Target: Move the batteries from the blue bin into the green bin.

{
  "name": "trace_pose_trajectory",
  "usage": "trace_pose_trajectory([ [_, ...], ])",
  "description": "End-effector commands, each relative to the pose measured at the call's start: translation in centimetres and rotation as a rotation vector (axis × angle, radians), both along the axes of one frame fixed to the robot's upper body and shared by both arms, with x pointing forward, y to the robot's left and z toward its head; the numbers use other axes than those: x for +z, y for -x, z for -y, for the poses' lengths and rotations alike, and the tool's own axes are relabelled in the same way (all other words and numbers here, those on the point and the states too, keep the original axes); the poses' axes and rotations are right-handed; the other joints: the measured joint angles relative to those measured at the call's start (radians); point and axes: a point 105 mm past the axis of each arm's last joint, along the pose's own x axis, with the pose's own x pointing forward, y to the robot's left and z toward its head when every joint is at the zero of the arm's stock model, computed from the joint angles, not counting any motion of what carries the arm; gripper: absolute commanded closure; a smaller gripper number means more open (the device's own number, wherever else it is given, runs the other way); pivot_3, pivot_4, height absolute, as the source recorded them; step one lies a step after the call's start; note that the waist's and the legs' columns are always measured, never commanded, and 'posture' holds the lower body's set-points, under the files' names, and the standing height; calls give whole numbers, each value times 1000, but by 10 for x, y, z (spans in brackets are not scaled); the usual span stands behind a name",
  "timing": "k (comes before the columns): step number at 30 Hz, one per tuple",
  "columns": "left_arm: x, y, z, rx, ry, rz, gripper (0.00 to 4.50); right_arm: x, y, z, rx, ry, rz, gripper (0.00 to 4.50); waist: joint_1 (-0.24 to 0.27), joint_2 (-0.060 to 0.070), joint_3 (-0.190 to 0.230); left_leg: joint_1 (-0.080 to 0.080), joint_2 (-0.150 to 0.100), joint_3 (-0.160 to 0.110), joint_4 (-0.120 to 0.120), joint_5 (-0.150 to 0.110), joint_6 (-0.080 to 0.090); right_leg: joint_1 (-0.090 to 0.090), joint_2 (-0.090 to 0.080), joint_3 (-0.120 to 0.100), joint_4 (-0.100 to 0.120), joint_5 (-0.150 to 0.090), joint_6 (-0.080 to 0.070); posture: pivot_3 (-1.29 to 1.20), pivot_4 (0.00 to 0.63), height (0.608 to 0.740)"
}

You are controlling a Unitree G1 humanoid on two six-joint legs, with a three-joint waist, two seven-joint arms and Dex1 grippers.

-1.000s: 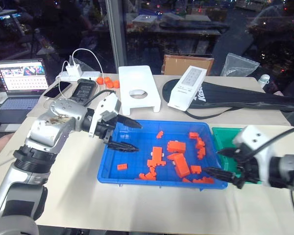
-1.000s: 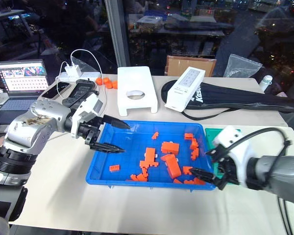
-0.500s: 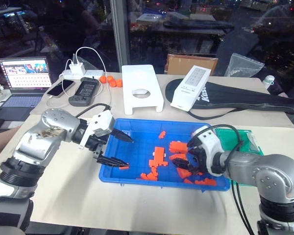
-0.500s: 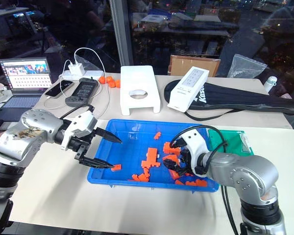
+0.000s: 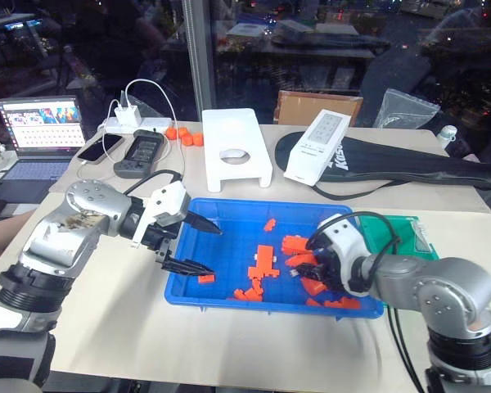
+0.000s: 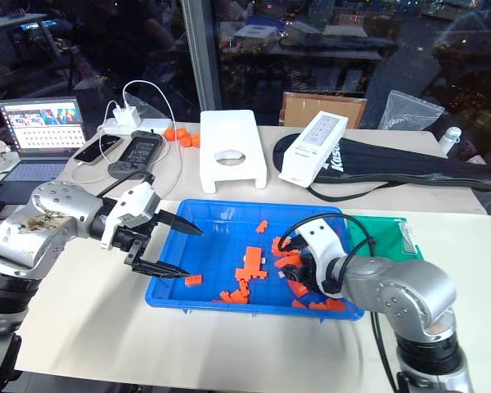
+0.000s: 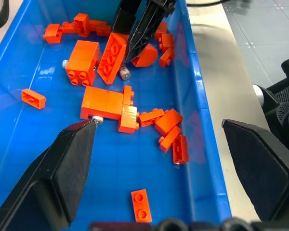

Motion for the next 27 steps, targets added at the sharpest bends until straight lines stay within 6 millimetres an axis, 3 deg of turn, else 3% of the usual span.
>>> trace_pose_trajectory([
  [1, 6, -1, 3, -23, -2, 40, 0, 29, 1, 6, 43, -2, 77, 2745, -1, 0, 0, 0, 0, 0, 0, 0, 0, 0, 0, 0, 0, 0, 0, 0, 150, 731],
  [4, 5, -1, 5, -28, 3, 42, 0, 43, -11, 18, -6, 7, 114, 2745, -2, 0, 0, 0, 0, 0, -1, 0, 0, 0, 0, 0, 0, 0, -1, 0, 150, 731],
  [7, 4, -2, 7, -30, 5, 44, 0, 37, -23, 30, -51, 46, 117, 2745, -2, 0, 0, 0, 0, 0, 0, 0, 0, 0, 0, 0, 0, 0, -1, 0, 150, 731],
  [11, 4, -1, 7, -27, 5, 48, 0, 31, -55, 47, -128, 136, 191, 2745, -2, 0, 0, 0, 0, 0, 0, 0, 0, 0, 0, 0, 0, 0, -1, 0, 150, 731],
  [15, 2, -1, 4, -3, -9, 47, 0, 27, -66, 45, -118, 114, 199, 2745, -2, 0, 0, 0, 0, 0, 0, 0, 0, 0, 0, 0, 0, -1, 0, 0, 150, 731],
  [19, -2, 1, 3, 8, -17, 26, 0, 27, -69, 41, -102, 102, 201, 1494, 0, 0, 0, 0, 0, 0, 0, 0, 0, 0, 0, 0, 0, 0, -1, 0, 150, 731],
  [23, -1, 2, 4, 14, 0, 20, 0, 45, -60, 31, -27, 78, 218, 91, 0, 1, 0, 0, 0, 0, 0, 0, 0, 0, 0, 0, 0, 0, -1, 0, 150, 731],
  [27, -1, -1, 6, 10, 1, 23, 0, 56, -44, 17, 96, 77, 226, 16, 1, 1, 0, 0, 0, 0, 0, 0, 0, 0, 0, -1, 0, 0, -1, 0, 150, 731],
])
